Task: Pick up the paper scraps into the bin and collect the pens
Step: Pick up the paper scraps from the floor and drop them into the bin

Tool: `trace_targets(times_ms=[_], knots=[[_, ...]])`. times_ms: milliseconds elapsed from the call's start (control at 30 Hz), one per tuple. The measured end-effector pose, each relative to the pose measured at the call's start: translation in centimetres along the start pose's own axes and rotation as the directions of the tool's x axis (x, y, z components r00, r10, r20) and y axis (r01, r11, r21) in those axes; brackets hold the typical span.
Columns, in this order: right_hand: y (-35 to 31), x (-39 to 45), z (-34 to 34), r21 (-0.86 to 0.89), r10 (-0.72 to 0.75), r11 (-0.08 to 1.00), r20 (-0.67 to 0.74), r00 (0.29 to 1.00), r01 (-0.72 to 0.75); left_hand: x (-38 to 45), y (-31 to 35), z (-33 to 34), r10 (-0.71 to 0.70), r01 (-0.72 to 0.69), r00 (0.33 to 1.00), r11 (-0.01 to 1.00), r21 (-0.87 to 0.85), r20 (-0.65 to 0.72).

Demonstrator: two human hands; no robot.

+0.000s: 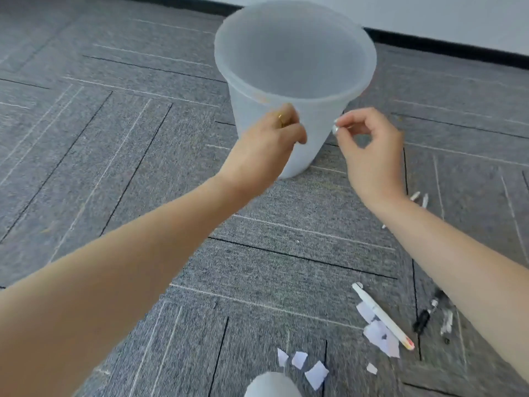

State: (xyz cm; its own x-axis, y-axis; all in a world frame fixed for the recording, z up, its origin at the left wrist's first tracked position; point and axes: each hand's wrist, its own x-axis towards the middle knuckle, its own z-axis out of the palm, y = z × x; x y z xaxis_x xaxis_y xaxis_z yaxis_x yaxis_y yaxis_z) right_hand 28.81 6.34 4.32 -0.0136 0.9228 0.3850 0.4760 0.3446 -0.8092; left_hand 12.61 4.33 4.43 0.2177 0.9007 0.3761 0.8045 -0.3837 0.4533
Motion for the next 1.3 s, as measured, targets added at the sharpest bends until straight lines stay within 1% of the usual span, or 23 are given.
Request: trace_targets(times_ms=[67, 100, 133, 167, 200, 233, 267, 300, 333, 367, 500, 567, 600, 633, 667, 733, 800, 867, 967, 1033, 1100, 1167, 1300], knots=[[0.6, -3.2, -0.5, -0.061, 0.095, 0.994, 0.124, 0.988, -0.088, -4.6, -0.3, 1.5, 0.033, -0.03, 0.99, 0.999, -0.027, 0.136], [0.9, -4.6, -0.7, -0.114, 0.154, 0.985, 0.24, 0.958, -0.13, -7.3, -0.5, 2.2, 0.032, -0.023, 0.974, 0.999, -0.039, 0.224], [1.3, -5.9, -0.9, -0.191, 0.214, 0.97, 0.391, 0.895, -0.149, -9.9, -0.7, 2.9, 0.033, -0.019, 0.946, 0.999, -0.046, 0.323], [1.8, -7.1, -1.3, -0.304, 0.268, 0.947, 0.564, 0.781, -0.106, -12.6, -0.6, 3.5, 0.029, -0.012, 0.904, 0.999, -0.045, 0.427], [2.3, -8.1, -1.8, -0.43, 0.321, 0.902, 0.724, 0.61, 0.036, -15.3, -0.6, 3.9, 0.025, -0.009, 0.848, 0.999, -0.033, 0.529], [2.7, -8.9, -2.2, -0.508, 0.387, 0.829, 0.823, 0.416, 0.235, -17.7, -0.6, 4.1, 0.026, -0.024, 0.777, 1.0, -0.012, 0.629], [3.0, -9.6, -2.5, -0.518, 0.459, 0.746, 0.855, 0.24, 0.419, -20.1, -0.6, 4.5, 0.025, -0.046, 0.696, 0.999, 0.009, 0.718], [3.2, -10.2, -2.6, -0.497, 0.521, 0.682, 0.845, 0.121, 0.537, -22.4, -0.6, 4.7, 0.022, -0.051, 0.616, 0.999, 0.012, 0.788], [3.5, -10.8, -2.7, -0.488, 0.555, 0.656, 0.829, 0.071, 0.575, -24.4, -0.4, 4.9, 0.01, -0.046, 0.546, 0.999, 0.018, 0.837], [3.8, -11.5, -2.7, -0.501, 0.561, 0.666, 0.825, 0.071, 0.553, -26.3, -0.2, 4.9, -0.011, -0.051, 0.486, 0.998, 0.041, 0.874], [5.5, -16.9, -2.8, -0.521, 0.497, 0.745, 0.85, 0.174, 0.417, -32.9, 0.4, 4.7, -0.118, -0.103, 0.287, 0.983, 0.153, 0.951], [6.1, -20.9, -3.0, -0.515, 0.459, 0.78, 0.857, 0.236, 0.355, -34.6, 0.3, 4.6, -0.134, -0.116, 0.303, 0.977, 0.176, 0.943], [6.3, -22.8, -3.1, -0.527, 0.452, 0.798, 0.845, 0.288, 0.294, -34.7, 0.2, 4.4, -0.117, -0.117, 0.366, 0.978, 0.17, 0.923], [6.6, -24.6, -3.2, -0.547, 0.459, 0.805, 0.819, 0.344, 0.23, -34.8, 0.0, 4.3, -0.094, -0.105, 0.388, 0.984, 0.146, 0.917], [6.8, -26.2, -3.4, -0.572, 0.477, 0.802, 0.787, 0.39, 0.174, -34.9, -0.2, 4.2, -0.091, -0.053, 0.348, 0.992, 0.117, 0.933], [7.5, -28.4, -3.5, -0.607, 0.509, 0.787, 0.742, 0.436, 0.115, -35.8, -1.0, 4.4, -0.01, -0.038, 0.282, 0.999, 0.022, 0.959], [8.2, -29.4, -3.6, -0.599, 0.496, 0.793, 0.741, 0.453, 0.112, -35.3, -1.3, 4.4, 0.03, 0.002, 0.332, 0.999, -0.032, 0.943], [8.4, -29.6, -3.6, -0.595, 0.496, 0.797, 0.742, 0.451, 0.104, -34.6, -1.7, 4.7, -0.032, 0.114, 0.406, 0.993, -0.016, 0.913], [8.4, -29.8, -3.5, -0.616, 0.535, 0.783, 0.735, 0.416, 0.082, -32.4, -0.8, 6.0, -0.064, 0.138, 0.573, 0.99, -0.02, 0.817], [8.3, -29.4, -3.5, -0.623, 0.571, 0.781, 0.733, 0.37, 0.029, -30.5, 0.9, 7.5, -0.028, 0.107, 0.65, 0.993, -0.054, 0.759], [8.5, -28.2, -3.7, -0.644, 0.614, 0.765, 0.725, 0.313, -0.011, -29.0, 2.2, 9.3, 0.012, 0.053, 0.656, 0.997, -0.061, 0.755], [8.8, -26.9, -4.4, -0.672, 0.659, 0.737, 0.688, 0.304, -0.078, -28.2, 2.7, 10.5, 0.014, 0.02, 0.639, 0.999, -0.035, 0.769], [8.3, -26.1, -4.9, -0.632, 0.702, 0.705, 0.559, 0.44, -0.322, -26.8, 3.4, 11.7, 0.057, -0.082, 0.641, 0.997, -0.005, 0.766]])
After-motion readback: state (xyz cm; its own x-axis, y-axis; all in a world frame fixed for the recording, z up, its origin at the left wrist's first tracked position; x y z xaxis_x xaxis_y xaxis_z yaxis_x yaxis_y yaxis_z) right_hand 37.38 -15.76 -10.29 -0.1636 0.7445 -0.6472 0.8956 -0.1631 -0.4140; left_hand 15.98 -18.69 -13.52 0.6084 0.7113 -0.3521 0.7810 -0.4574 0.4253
